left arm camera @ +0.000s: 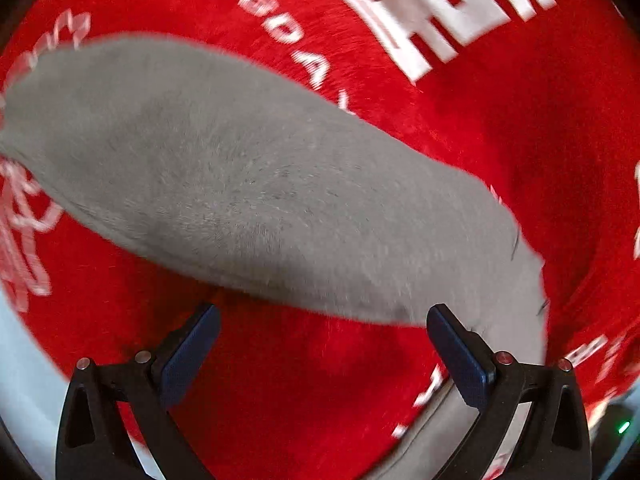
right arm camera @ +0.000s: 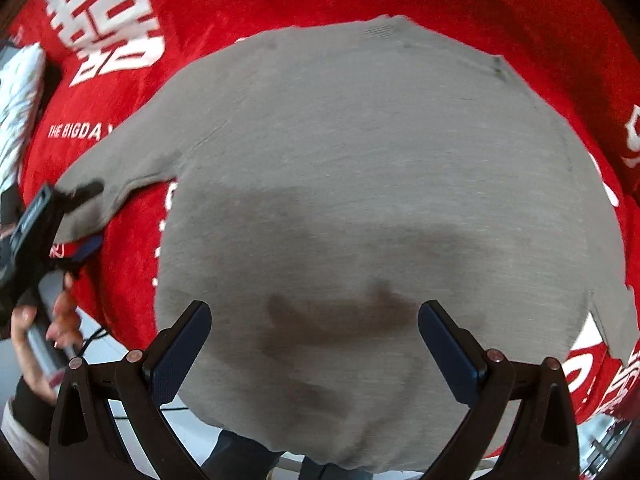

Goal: Fold small clothes
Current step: 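Grasp a sweater sleeve cuff with the left tool and fold it across the body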

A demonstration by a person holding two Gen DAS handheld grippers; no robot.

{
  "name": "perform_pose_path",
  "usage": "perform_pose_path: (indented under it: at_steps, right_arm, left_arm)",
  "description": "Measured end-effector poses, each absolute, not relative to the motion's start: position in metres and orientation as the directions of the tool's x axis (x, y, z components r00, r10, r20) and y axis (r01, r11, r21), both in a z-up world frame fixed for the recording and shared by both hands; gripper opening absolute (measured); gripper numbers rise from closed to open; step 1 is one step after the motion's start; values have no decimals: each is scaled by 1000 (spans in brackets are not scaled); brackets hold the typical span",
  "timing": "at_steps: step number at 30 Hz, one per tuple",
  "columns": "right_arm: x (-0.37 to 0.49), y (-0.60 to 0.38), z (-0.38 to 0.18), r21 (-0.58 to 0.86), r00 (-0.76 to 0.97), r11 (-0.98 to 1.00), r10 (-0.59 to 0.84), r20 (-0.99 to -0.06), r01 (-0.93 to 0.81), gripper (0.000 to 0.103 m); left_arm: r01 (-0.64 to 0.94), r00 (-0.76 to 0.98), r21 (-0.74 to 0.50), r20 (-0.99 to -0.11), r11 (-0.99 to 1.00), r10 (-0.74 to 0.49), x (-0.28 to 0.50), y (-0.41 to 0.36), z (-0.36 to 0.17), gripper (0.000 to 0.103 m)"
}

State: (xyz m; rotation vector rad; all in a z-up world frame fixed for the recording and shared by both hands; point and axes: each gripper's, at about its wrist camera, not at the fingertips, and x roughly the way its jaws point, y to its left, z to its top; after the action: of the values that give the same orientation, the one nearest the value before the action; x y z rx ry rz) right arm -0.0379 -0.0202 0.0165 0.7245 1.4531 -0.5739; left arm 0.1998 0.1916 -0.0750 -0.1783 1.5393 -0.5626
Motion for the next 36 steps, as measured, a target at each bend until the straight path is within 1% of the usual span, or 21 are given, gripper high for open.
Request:
perform_pose_path:
  at_steps: [2, 7, 9, 13, 15, 17, 18, 21, 22, 23, 24, 27, 31, 36]
  right_arm:
    - [-31, -16, 12, 94, 50, 676, 85, -995, 731, 103]
    - [-17, -4, 7, 103, 47, 692, 100, -994, 715, 103]
    - [-13, -1, 8, 105, 49, 698, 100, -994, 709, 103]
    - [-8, 0, 8, 108, 54, 699, 99, -994, 707, 103]
    - [-7, 0, 8, 111, 56, 693, 101, -993, 712, 103]
    - [-7, 1, 9, 115, 61, 690, 103, -993, 715, 103]
    - [-7, 2, 9, 117, 63, 690, 102, -993, 714, 103]
    - [-8, 4, 10, 120, 67, 688, 103, -992, 715, 103]
    - [-9, 4, 10, 122, 70, 685, 104, -992, 718, 103]
    - [-9, 4, 11, 124, 73, 680, 103, -992, 722, 103]
    - [-11, 4, 12, 126, 78, 676, 101, -992, 726, 103]
    - [-19, 2, 18, 135, 98, 659, 93, -991, 740, 103]
    - [-37, -4, 23, 154, 128, 614, 86, -988, 774, 103]
    - [-73, -17, 38, 183, 182, 542, 56, -982, 820, 103]
  left_arm:
    - [166, -76, -509, -860, 845, -504, 208, 189, -88, 103]
    - [100, -48, -578, -816, 810, -577, 223, 186, -92, 103]
    - [74, -6, -597, -802, 799, -598, 229, 190, -86, 103]
    - [110, 161, -527, -827, 843, -538, 242, 216, -54, 103]
    - [118, 198, -490, -841, 864, -504, 250, 228, -48, 98]
    - [102, 204, -454, -861, 885, -465, 261, 240, -51, 96]
    - [91, 205, -449, -865, 889, -458, 264, 244, -52, 91]
    - [89, 210, -415, -881, 906, -424, 271, 254, -51, 62]
    - [102, 209, -399, -887, 911, -411, 270, 258, -50, 31]
    - [119, 189, -394, -892, 911, -411, 271, 256, -52, 9]
    - [128, 166, -416, -886, 900, -433, 272, 256, -55, 9]
    - [181, 170, -417, -879, 891, -446, 269, 247, -48, 6]
    - [291, 184, -443, -844, 848, -504, 258, 228, -15, 6]
    - [452, 157, -463, -800, 762, -579, 236, 173, 27, 6]
